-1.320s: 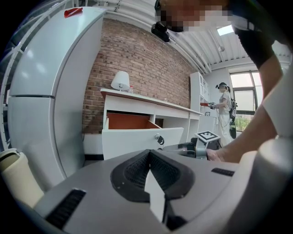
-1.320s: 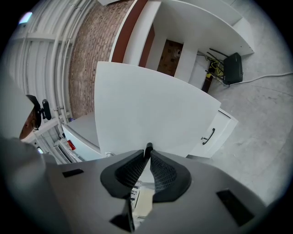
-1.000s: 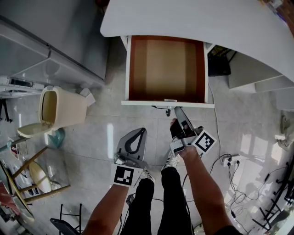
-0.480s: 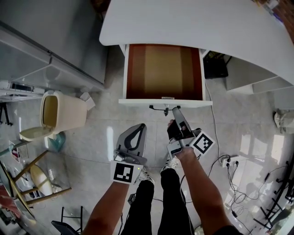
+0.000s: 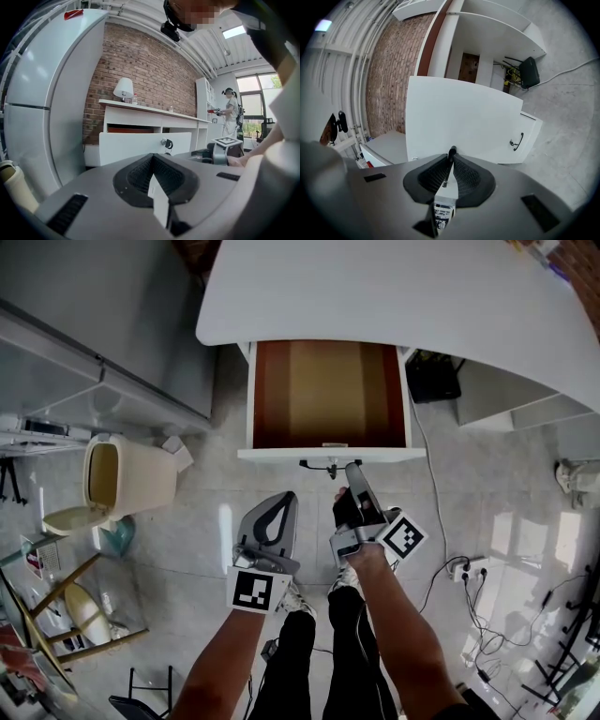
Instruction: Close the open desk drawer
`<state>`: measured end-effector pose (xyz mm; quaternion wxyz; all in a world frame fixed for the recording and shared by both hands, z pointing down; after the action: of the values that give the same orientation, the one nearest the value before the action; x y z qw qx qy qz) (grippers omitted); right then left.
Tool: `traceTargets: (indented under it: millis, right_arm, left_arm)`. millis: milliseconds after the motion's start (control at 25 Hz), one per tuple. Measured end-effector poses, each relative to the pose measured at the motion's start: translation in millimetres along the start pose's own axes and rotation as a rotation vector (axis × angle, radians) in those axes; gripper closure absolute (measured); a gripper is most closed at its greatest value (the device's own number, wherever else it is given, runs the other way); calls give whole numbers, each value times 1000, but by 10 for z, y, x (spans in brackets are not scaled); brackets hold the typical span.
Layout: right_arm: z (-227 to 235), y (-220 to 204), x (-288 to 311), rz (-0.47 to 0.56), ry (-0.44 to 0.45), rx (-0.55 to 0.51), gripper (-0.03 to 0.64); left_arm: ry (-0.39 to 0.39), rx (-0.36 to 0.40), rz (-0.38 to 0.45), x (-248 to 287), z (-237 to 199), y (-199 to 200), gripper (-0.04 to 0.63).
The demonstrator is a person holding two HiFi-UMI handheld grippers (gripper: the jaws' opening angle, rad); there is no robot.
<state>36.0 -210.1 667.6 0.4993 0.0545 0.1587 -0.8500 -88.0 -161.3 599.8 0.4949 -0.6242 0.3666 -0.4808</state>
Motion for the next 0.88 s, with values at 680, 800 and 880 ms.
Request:
traceTargets:
  millis: [680,800,880]
  right_arm:
    - [123,182,266,35,-13,5,561]
    - [133,237,344,25,-1,-8,562]
    - [156,260,422,27,4,-6,563]
  left_arm:
    - [81,34,11,256,-308,10,592]
    - [87,47,9,325,-346,9,592]
    - [87,55,8,362,-363,7,591]
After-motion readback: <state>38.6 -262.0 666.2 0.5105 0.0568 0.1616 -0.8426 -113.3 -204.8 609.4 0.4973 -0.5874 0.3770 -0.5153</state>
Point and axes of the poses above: the fingertips, and each gripper's own axes: x forward along the fingers, z to its right, y out of its top, the point moved 1 cm from there along -x, backward along the fingers, and after that the axes turned 15 degrees about y, right-handed, at the moved point
